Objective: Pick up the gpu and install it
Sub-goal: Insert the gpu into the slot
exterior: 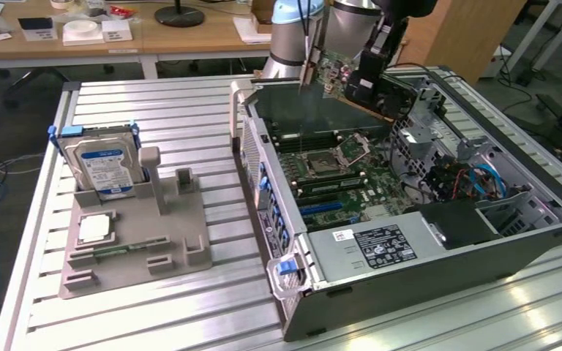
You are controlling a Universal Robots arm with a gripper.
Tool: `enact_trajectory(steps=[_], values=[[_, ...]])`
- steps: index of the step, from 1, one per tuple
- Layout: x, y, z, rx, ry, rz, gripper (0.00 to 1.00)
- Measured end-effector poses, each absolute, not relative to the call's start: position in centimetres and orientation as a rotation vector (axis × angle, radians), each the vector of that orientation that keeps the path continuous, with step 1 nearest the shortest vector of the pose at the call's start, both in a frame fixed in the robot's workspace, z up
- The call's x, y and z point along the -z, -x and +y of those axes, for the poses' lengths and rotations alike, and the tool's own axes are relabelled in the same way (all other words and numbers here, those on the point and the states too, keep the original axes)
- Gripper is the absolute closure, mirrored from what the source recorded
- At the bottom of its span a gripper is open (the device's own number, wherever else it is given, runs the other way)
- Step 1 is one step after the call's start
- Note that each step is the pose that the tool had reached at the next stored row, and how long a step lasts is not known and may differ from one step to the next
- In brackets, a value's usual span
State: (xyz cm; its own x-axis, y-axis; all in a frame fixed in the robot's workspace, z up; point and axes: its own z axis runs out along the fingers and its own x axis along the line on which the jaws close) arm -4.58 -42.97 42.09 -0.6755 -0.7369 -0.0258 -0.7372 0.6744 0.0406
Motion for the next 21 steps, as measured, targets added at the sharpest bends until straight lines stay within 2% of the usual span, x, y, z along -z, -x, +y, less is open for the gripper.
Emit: enact_trajectory(steps=[14,21], values=[[-42.07,4.58,-42.97,-0.074,1.613,2.691,0.72],[-41.83,4.57,-42.96,-0.049,1.691,2.614,0.72]])
